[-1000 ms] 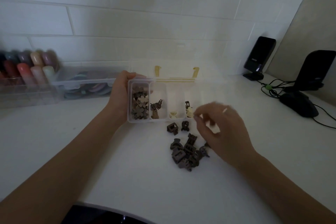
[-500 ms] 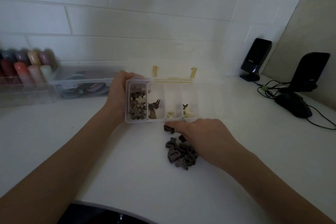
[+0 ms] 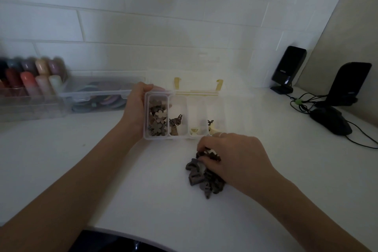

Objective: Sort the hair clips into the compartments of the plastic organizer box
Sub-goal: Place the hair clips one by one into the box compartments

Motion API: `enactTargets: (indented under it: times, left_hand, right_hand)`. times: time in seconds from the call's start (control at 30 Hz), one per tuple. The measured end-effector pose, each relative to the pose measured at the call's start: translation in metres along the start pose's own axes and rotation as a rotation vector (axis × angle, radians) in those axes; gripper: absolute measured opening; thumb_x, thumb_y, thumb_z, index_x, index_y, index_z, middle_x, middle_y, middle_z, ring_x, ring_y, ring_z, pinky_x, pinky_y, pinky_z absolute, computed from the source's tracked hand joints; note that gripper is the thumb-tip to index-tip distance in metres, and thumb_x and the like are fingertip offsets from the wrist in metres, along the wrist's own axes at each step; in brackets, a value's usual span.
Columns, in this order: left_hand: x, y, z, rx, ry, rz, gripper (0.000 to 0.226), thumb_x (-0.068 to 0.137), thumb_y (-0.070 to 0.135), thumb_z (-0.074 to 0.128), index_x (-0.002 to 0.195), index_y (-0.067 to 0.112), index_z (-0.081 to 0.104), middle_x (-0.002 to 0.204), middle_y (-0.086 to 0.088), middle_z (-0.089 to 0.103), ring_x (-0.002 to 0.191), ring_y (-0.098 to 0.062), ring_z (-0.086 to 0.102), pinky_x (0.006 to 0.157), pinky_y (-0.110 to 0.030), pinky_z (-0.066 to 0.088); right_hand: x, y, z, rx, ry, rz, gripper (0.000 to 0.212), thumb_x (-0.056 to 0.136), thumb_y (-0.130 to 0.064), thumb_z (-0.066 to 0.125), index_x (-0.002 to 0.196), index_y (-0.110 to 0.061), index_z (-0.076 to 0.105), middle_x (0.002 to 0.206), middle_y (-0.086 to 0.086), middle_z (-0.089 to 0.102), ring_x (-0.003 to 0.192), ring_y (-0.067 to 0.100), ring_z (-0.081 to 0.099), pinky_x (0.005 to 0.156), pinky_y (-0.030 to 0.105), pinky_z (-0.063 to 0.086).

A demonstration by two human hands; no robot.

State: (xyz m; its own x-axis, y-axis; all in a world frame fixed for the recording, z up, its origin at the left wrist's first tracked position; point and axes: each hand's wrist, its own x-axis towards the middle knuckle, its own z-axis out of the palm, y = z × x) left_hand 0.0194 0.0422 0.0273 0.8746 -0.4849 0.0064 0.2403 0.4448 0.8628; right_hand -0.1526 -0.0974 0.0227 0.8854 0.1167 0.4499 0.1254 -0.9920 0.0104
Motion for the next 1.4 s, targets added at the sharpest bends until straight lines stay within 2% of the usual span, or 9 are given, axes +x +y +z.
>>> enactTargets:
  times: [0.13, 0.23, 0.4, 0.53, 0.73, 0.87, 1.03, 1.2, 1.4]
  left_hand:
    - [-0.001, 0.001, 0.001, -0.002, 0.019, 0.026, 0.024, 0.082, 0.03, 0.039, 0.062, 0.018, 0.045, 0.068, -0.001, 0.046, 0.056, -0.016, 0.048, 0.058, -0.023, 0.041]
    - [-0.002, 0.002, 0.001, 0.009, 0.019, 0.03, 0.023, 0.082, 0.029, 0.039, 0.063, 0.018, 0.045, 0.067, -0.001, 0.046, 0.056, -0.016, 0.048, 0.059, -0.025, 0.04]
    - [0.0, 0.002, -0.002, 0.008, 0.018, 0.012, 0.024, 0.081, 0.03, 0.04, 0.062, 0.018, 0.048, 0.066, -0.001, 0.049, 0.057, -0.017, 0.049, 0.062, -0.027, 0.04]
    - [0.0, 0.002, -0.003, 0.025, 0.016, 0.015, 0.024, 0.081, 0.03, 0.04, 0.063, 0.018, 0.049, 0.067, -0.001, 0.051, 0.057, -0.017, 0.052, 0.063, -0.028, 0.042]
    - [0.0, 0.0, -0.002, 0.078, 0.013, 0.026, 0.026, 0.082, 0.031, 0.039, 0.065, 0.017, 0.054, 0.067, -0.002, 0.058, 0.056, -0.017, 0.058, 0.067, -0.03, 0.044]
    - [0.001, -0.001, -0.001, 0.087, -0.004, 0.039, 0.028, 0.082, 0.03, 0.038, 0.065, 0.017, 0.057, 0.067, -0.003, 0.06, 0.057, -0.017, 0.06, 0.069, -0.031, 0.044]
    - [0.001, -0.001, -0.001, 0.1, 0.001, 0.057, 0.028, 0.082, 0.029, 0.04, 0.064, 0.018, 0.059, 0.07, -0.004, 0.059, 0.06, -0.019, 0.06, 0.068, -0.031, 0.045]
    - [0.0, -0.001, -0.001, 0.102, -0.013, 0.02, 0.023, 0.082, 0.032, 0.038, 0.07, 0.018, 0.052, 0.076, -0.005, 0.053, 0.065, -0.02, 0.054, 0.065, -0.029, 0.044]
    - [0.001, -0.001, 0.0, 0.041, 0.019, 0.016, 0.021, 0.083, 0.032, 0.038, 0.069, 0.019, 0.047, 0.075, -0.003, 0.048, 0.065, -0.019, 0.049, 0.064, -0.028, 0.041]
  right_hand:
    - [-0.002, 0.005, 0.002, -0.066, 0.003, -0.044, 0.017, 0.068, -0.037, 0.077, 0.079, -0.034, 0.064, 0.077, -0.012, 0.06, 0.074, 0.014, 0.059, 0.042, 0.017, 0.024]
    - [-0.004, 0.008, 0.005, -0.082, 0.017, -0.079, 0.015, 0.07, -0.035, 0.073, 0.081, -0.032, 0.064, 0.078, -0.013, 0.063, 0.074, 0.014, 0.057, 0.044, 0.023, 0.038]
    - [-0.004, 0.01, -0.003, 0.394, 0.163, 0.145, 0.011, 0.077, -0.037, 0.06, 0.087, -0.034, 0.062, 0.077, -0.021, 0.063, 0.077, 0.006, 0.055, 0.057, 0.016, 0.043]
    - [0.0, 0.015, -0.004, 0.744, 0.353, 0.263, 0.02, 0.078, -0.008, 0.071, 0.09, -0.023, 0.064, 0.085, -0.012, 0.067, 0.074, 0.014, 0.062, 0.058, 0.022, 0.05]
    - [0.007, 0.023, 0.006, 0.351, 0.484, 0.276, 0.024, 0.079, -0.014, 0.072, 0.09, -0.028, 0.056, 0.097, -0.021, 0.064, 0.091, 0.001, 0.05, 0.08, 0.021, 0.041]
    - [0.013, 0.027, 0.022, 0.076, 0.448, 0.226, 0.016, 0.079, -0.011, 0.07, 0.085, -0.023, 0.061, 0.104, -0.015, 0.069, 0.097, 0.013, 0.046, 0.076, 0.026, 0.026]
    - [0.013, 0.031, 0.027, -0.017, 0.413, 0.195, 0.023, 0.085, -0.031, 0.047, 0.087, -0.026, 0.07, 0.114, -0.012, 0.068, 0.104, 0.014, 0.044, 0.081, 0.028, 0.026]
    - [0.009, 0.034, 0.011, 0.168, 0.502, 0.18, 0.018, 0.085, -0.021, 0.054, 0.095, -0.022, 0.069, 0.109, -0.007, 0.066, 0.103, 0.011, 0.051, 0.087, 0.023, 0.031]
    - [-0.007, 0.028, -0.002, 0.169, 0.412, -0.029, 0.023, 0.077, -0.012, 0.048, 0.076, -0.014, 0.07, 0.076, -0.006, 0.063, 0.072, 0.011, 0.051, 0.055, 0.023, 0.045]
